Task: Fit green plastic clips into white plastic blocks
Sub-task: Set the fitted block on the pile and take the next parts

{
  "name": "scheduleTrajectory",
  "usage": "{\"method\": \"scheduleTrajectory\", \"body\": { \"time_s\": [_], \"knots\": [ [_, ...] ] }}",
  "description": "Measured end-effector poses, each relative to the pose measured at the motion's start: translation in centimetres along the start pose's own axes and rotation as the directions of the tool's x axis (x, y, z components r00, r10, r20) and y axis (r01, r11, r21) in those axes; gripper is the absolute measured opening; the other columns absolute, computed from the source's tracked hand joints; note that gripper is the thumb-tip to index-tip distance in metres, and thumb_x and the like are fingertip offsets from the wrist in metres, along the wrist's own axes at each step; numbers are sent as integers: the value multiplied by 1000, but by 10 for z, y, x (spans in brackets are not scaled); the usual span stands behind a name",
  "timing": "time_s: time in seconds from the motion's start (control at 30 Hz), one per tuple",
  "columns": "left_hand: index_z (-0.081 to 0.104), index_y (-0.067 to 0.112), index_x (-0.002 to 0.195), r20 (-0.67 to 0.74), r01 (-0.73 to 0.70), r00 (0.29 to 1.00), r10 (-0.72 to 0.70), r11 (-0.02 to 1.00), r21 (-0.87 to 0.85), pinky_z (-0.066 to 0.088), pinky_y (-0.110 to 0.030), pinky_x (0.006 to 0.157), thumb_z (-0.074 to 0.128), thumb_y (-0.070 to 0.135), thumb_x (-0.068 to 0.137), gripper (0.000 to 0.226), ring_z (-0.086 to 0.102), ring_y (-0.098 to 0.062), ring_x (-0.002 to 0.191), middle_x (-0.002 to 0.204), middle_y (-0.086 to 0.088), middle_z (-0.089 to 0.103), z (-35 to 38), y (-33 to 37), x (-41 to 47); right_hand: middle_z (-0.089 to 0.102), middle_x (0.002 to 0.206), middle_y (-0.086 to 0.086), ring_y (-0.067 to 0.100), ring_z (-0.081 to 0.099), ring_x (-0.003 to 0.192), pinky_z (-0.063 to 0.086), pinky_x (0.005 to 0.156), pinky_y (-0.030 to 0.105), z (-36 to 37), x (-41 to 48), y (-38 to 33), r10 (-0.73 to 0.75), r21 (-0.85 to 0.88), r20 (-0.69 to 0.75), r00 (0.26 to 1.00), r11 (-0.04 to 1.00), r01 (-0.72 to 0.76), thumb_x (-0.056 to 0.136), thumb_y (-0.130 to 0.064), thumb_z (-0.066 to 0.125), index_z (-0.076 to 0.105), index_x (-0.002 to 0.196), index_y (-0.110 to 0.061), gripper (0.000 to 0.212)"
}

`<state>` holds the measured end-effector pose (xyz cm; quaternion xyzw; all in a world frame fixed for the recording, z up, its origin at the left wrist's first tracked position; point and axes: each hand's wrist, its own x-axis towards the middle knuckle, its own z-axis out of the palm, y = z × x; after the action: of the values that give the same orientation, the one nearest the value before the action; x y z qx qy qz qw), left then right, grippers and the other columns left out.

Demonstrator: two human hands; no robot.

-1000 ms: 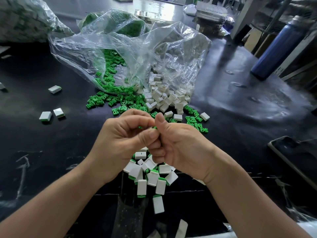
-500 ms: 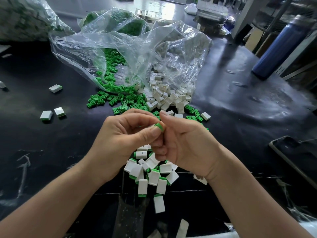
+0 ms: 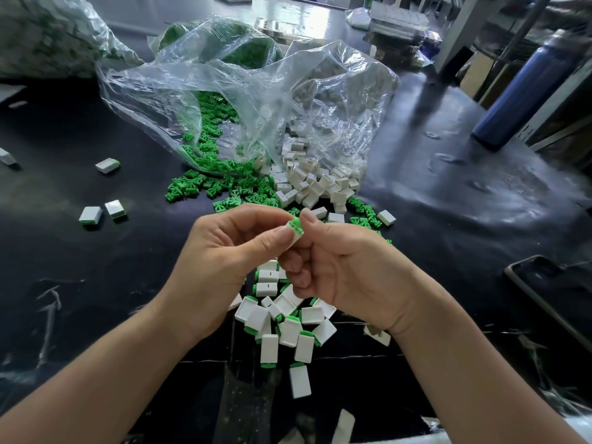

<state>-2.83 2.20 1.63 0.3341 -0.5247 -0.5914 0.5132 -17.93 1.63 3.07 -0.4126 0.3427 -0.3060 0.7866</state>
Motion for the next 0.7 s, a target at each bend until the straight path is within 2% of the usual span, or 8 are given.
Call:
{"method": "scheduleTrajectory", "body": {
  "time_s": [0.07,0.13,0.2,0.33,0.47,0.63,0.7],
  "knots": [
    [75,12,81,9,-1,1000,1,1000,1,53,-24,63,74,14,61,20,64,-20,67,74,-9,70,0,1,0,53,59,-3,7,46,51,40,50,16,0,0,0,-7,-21,-12,1000,1000,7,80,-37,47,58,73,-13,27],
    [76,17,78,24,-3,1000,3,1000,6,53,-24,64,71,21,62,18,65,-20,69,75,-8,71,-1,2,0,53,61,-2,8,46,53,41,50,16,-1,-1,0,-19,-30,-18,1000,999,18,81,-34,52,62,72,-15,24],
    [76,19,76,8,10,1000,-10,1000,24,53,-23,65,70,17,62,15,66,-19,72,77,-6,72,-2,3,0,54,62,-2,8,48,53,41,52,17,-2,-2,0,-32,-69,-26,999,997,30,82,-33,58,63,71,-15,22],
    [76,15,76,-26,56,998,-55,998,41,53,-24,68,61,12,67,18,67,-19,75,82,-7,73,-2,2,2,57,62,-2,8,51,53,41,52,17,0,-3,0,-48,-158,-49,998,987,40,75,-35,52,58,74,-11,24],
    [73,6,81,-45,86,995,-84,995,45,56,-28,69,60,9,65,21,67,-23,72,83,-17,72,-1,2,2,56,63,-1,8,50,53,40,51,16,1,-4,-1,-71,-219,-63,995,974,56,75,-33,52,57,76,-9,24],
    [74,11,81,-35,77,997,-75,995,61,56,-25,67,62,6,64,21,68,-23,73,84,-15,72,-1,5,1,55,64,-1,7,49,54,39,54,17,2,-5,-2,-88,-209,-84,993,976,69,73,-27,53,57,78,-7,22],
    [74,10,83,-5,59,998,-58,996,73,55,-23,64,70,1,61,24,68,-21,71,80,-13,73,0,6,0,53,63,-1,7,47,55,38,55,18,2,-5,-1,-89,-227,-91,992,972,66,79,-26,52,57,83,-3,24]
  ]
}}
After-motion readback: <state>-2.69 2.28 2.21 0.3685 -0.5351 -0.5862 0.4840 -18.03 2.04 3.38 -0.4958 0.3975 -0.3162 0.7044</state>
